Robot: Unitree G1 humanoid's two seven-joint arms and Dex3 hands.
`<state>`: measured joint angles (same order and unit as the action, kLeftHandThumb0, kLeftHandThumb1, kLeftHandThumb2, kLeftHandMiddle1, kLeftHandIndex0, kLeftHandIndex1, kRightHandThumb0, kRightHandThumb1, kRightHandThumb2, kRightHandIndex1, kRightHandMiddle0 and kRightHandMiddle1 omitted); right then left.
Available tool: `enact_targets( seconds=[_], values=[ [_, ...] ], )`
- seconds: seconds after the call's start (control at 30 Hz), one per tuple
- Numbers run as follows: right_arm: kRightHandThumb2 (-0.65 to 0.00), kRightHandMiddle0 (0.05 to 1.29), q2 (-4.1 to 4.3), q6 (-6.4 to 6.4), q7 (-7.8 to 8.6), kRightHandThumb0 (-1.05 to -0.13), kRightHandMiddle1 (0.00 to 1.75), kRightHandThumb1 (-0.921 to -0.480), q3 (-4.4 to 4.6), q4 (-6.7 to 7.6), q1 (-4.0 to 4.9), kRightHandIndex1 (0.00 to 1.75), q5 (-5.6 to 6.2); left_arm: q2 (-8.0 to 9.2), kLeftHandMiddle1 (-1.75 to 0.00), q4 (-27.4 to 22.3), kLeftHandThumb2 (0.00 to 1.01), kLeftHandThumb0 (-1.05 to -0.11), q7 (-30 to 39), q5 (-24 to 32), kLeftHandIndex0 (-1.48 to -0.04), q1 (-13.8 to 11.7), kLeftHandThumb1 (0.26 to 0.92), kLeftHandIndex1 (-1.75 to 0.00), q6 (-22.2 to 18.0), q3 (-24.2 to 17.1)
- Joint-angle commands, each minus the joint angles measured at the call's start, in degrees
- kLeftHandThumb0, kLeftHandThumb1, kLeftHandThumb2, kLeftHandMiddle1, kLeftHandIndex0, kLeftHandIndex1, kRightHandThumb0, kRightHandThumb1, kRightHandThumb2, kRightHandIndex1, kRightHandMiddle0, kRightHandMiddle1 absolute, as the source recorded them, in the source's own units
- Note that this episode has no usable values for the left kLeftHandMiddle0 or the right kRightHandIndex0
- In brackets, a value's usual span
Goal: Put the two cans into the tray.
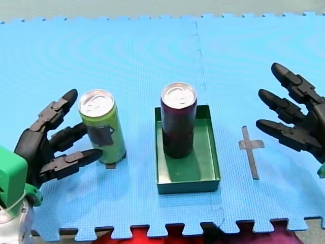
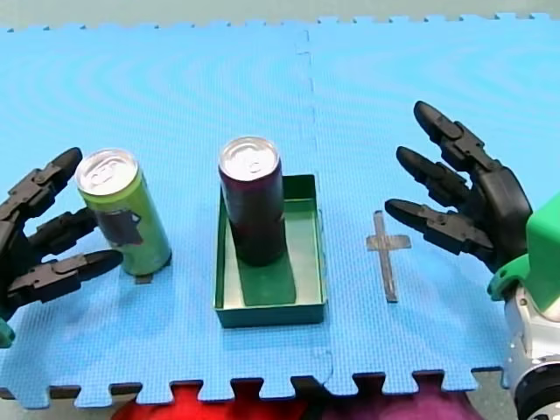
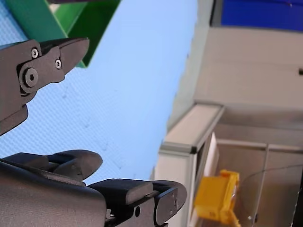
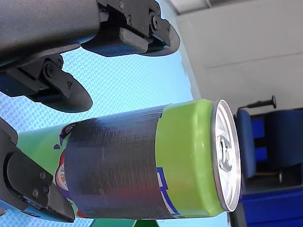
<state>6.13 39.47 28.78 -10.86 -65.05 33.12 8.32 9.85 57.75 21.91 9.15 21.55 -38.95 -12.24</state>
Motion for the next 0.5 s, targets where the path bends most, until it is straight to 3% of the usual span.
enact_targets(
  seconds=[0.0, 0.2, 0.47],
  values=[
    [-0.001, 0.30, 0.27, -0.14, -0.27, -1.048, 0.00, -0.808, -0.05, 0.32, -0.08, 0.00, 0.07, 0.23, 0.00, -0.7, 0.00, -0.785, -0.2, -0.1, -0.25, -0.4, 0.599, 0.00, 0.6, 0.2],
    [-0.005, 0.30, 0.21, -0.08, -1.43, -1.048, 0.00, -0.818, 0.35, 0.65, -0.31, 0.00, -0.51, 0.18, 0.00, -1.3, 0.00, -0.780, -0.2, 0.1, -0.24, -0.6, 0.600, 0.00, 1.4, 0.3],
    [-0.006, 0.30, 0.35, 0.03, -1.73, -1.048, 0.00, -0.825, 0.57, 0.55, -0.28, 0.01, -0.75, 0.34, 0.00, -1.6, 0.00, -0.790, -0.1, 0.1, -0.23, -0.6, 0.603, 0.00, 1.8, 0.4]
  ],
)
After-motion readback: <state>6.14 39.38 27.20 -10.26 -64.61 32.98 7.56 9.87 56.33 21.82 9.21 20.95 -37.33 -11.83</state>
